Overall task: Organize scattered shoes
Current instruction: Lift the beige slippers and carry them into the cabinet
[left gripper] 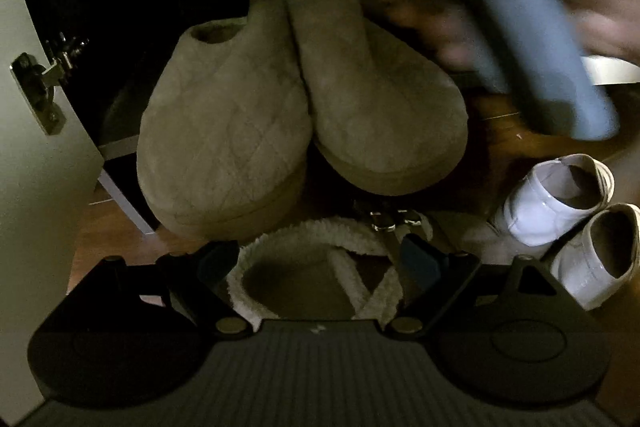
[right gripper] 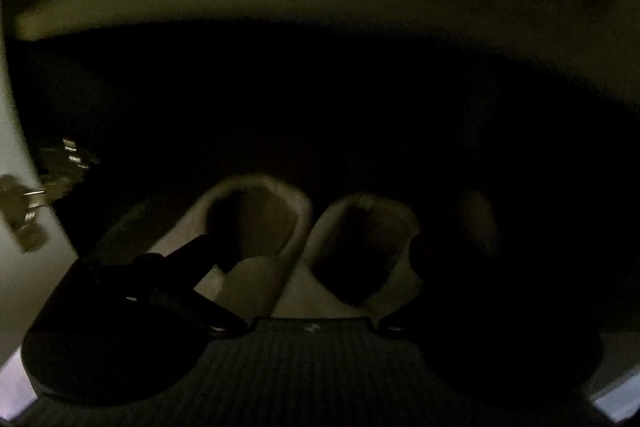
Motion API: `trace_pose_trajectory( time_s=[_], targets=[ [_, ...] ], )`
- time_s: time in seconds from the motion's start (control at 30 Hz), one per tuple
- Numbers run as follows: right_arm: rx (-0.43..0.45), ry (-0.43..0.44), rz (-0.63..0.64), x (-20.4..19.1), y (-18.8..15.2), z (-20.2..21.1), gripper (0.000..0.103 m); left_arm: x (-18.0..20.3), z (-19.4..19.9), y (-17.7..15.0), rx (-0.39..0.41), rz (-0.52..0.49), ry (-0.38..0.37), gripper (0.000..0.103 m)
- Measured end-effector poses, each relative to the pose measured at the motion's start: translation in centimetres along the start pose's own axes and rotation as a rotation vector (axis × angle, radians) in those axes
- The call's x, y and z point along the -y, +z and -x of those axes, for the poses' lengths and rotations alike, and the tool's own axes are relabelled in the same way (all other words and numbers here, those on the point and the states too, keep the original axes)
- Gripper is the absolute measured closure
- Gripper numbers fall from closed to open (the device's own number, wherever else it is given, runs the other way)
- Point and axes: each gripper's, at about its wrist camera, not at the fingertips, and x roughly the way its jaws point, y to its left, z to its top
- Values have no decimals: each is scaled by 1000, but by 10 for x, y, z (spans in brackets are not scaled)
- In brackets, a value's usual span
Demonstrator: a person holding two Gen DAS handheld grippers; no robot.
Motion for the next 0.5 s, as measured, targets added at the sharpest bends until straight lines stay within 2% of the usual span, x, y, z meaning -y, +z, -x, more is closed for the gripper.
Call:
trace_pose_trajectory(
  time_s=[0.07, 0.13, 0.17, 0.2, 0.23, 0.33, 0.43, 0.5],
  targets=[
    [36, 9, 15, 5, -12, 29, 4, -1, 1, -4, 5, -23, 9, 13],
    [48, 54, -13, 9, -33, 66, 22, 1, 5, -8, 11, -77, 39, 13],
    [8, 84, -21, 11, -46, 82, 41, 3, 6, -9, 14, -98, 52, 13],
    [-36, 115, -29, 14, -60, 98, 64, 5, 5, -8, 14, -111, 56, 12],
    [-79, 138, -42, 16, -74, 99, 72, 6, 6, -6, 13, -120, 54, 12],
    [-227, 216, -130, 19, -124, 98, 75, 9, 4, -1, 6, -145, 54, 12],
    [-258, 267, -149, 10, -143, 58, 76, 8, -1, 3, 2, -161, 71, 11],
    [-237, 260, -135, 4, -141, 49, 76, 8, -7, 10, 1, -184, 94, 11]
  ],
)
